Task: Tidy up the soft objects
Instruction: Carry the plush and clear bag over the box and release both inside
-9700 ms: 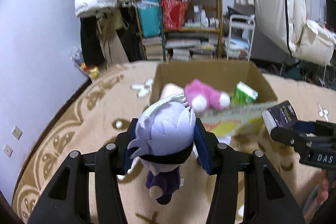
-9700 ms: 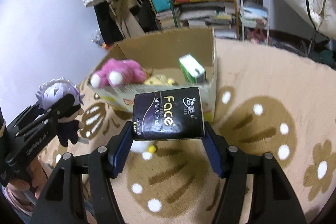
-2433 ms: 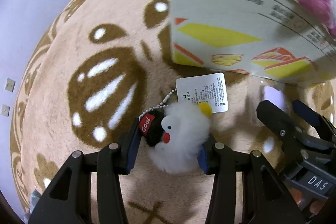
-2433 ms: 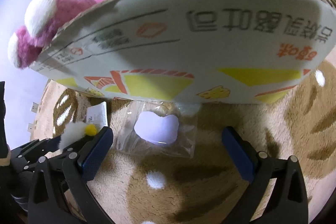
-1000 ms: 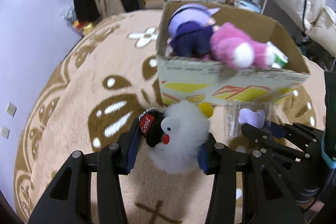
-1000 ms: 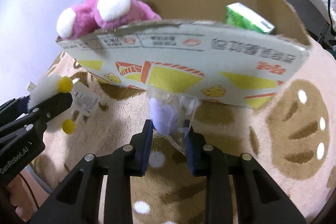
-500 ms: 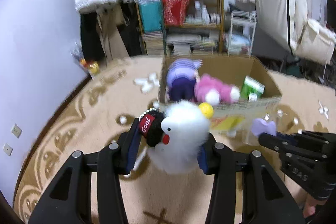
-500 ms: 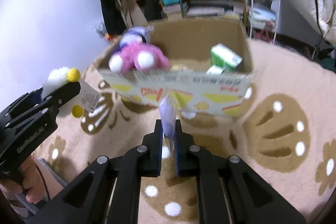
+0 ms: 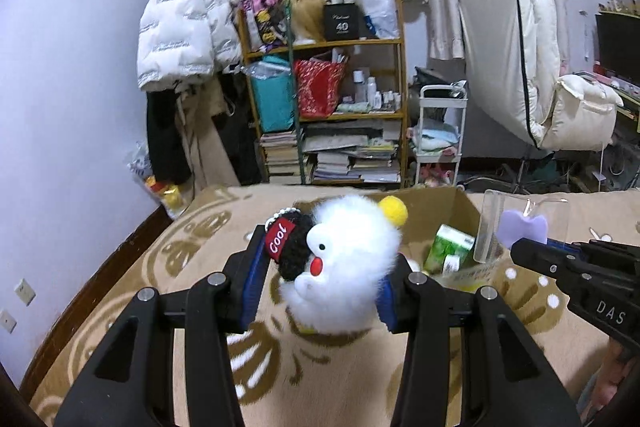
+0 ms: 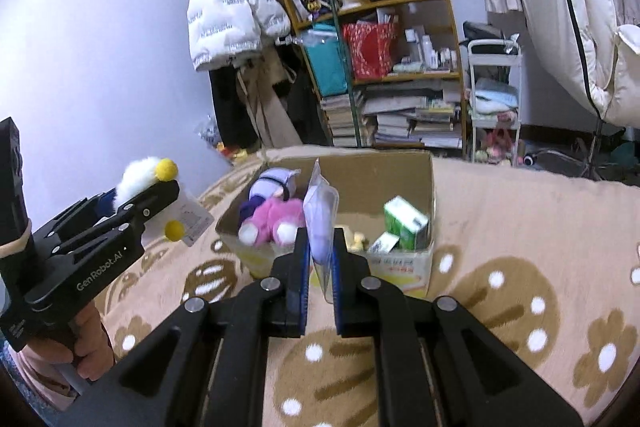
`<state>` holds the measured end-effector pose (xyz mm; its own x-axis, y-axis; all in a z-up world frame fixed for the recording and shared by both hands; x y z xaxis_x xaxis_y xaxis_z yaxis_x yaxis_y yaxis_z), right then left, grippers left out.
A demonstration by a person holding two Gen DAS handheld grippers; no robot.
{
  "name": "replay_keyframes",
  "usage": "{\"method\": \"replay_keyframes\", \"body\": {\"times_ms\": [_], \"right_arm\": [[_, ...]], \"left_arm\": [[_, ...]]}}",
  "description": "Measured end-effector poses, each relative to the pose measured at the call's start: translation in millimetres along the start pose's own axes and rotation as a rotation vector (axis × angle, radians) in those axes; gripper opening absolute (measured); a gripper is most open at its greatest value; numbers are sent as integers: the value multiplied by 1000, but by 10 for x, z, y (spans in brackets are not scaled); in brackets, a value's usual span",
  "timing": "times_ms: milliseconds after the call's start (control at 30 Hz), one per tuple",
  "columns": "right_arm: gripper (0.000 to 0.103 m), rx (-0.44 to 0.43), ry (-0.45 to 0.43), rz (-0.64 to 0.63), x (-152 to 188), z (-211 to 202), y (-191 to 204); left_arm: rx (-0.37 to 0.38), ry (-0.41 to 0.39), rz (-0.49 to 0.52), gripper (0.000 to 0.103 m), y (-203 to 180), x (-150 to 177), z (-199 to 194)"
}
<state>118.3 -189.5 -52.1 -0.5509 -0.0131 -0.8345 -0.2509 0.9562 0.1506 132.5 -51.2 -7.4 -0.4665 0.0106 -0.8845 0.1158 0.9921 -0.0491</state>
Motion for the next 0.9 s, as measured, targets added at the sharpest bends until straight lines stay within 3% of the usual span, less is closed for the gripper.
{"method": "replay_keyframes", "body": {"times_ms": [467,800,900], "right_arm": [[10,-14,1,23,-175,353,-293],[11,-8,27,24,-142,618,-435],[11,-13,38,39,-113,685,-493]], "left_arm": [[64,38,51,45,-369,-259,585],[143,114,-7,47,-559,-336,1022],[153,134,-26,54,-577,-284,1121]]}}
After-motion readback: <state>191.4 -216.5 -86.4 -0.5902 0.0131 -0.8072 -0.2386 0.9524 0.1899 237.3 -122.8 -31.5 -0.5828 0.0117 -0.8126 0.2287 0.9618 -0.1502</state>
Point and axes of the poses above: each gripper's, at about its wrist camera, not at the fingertips, and z roughly the way its jaws point, y to its left, x to its underside, the point moved 10 cm from there along z, roughly the way its jaws point, and after that the axes turned 10 degrees about -z, right-handed, at the moved point
